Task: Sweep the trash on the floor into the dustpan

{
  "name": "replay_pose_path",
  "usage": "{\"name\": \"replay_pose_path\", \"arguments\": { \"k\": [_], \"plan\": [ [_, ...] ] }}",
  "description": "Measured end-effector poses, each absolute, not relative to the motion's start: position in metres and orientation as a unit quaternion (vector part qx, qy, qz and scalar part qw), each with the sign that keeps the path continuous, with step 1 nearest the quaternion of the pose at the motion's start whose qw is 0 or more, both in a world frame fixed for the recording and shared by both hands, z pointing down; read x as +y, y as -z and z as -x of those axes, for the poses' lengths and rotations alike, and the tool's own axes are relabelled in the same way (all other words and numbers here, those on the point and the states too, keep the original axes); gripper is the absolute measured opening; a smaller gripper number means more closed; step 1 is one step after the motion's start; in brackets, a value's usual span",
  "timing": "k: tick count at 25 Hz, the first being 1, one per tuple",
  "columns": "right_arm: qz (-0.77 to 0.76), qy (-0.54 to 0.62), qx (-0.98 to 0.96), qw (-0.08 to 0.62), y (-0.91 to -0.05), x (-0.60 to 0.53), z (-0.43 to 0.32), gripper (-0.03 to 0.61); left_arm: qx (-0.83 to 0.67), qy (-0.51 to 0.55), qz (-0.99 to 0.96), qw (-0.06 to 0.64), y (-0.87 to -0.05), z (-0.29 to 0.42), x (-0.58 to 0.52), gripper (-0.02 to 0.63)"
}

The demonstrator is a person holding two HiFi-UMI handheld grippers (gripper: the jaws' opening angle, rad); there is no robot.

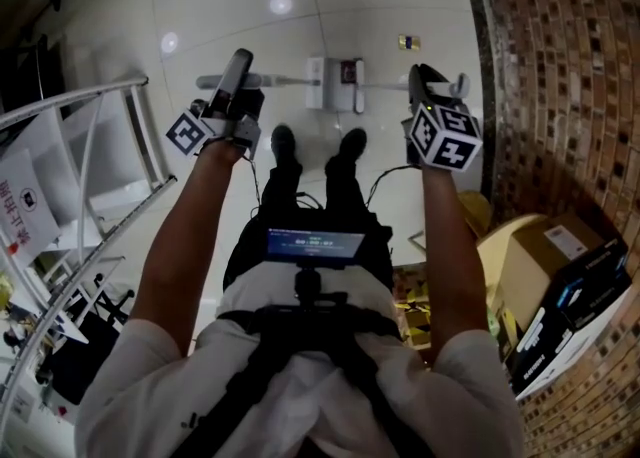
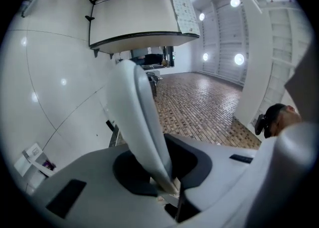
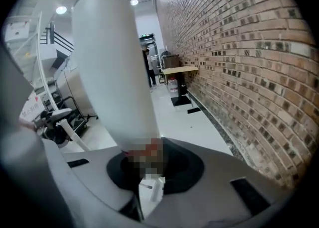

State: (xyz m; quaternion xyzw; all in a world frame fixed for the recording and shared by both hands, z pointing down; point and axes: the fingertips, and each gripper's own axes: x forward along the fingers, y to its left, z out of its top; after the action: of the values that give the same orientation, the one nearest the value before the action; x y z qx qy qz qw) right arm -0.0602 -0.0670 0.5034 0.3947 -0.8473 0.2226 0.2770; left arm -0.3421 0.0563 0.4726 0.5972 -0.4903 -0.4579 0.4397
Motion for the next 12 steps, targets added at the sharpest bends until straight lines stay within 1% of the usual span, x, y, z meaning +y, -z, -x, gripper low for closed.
{"name": "replay_pose_path", "arguments": {
  "k": [4,9,12],
  "plan": [
    [-0.381,-0.223,-0.859,0.261,-0.484,-0.055,0.046,0.035,-0.487,0.449,-0.608,0.438,-0.468,0.34,0.052,0.003],
    [-0.387,-0.16,-0.867,0.269,-0.452,-0.052,0.02,0.029,-0.466,0.45,-0.624,0.436,-0.456,0.33,0.046,0.0],
    [-0.405,-0.138,-0.861,0.275,-0.438,-0.058,-0.009,0.029,-0.456,0.453,-0.63,0.436,-0.453,0.318,0.038,0.0]
  ]
}}
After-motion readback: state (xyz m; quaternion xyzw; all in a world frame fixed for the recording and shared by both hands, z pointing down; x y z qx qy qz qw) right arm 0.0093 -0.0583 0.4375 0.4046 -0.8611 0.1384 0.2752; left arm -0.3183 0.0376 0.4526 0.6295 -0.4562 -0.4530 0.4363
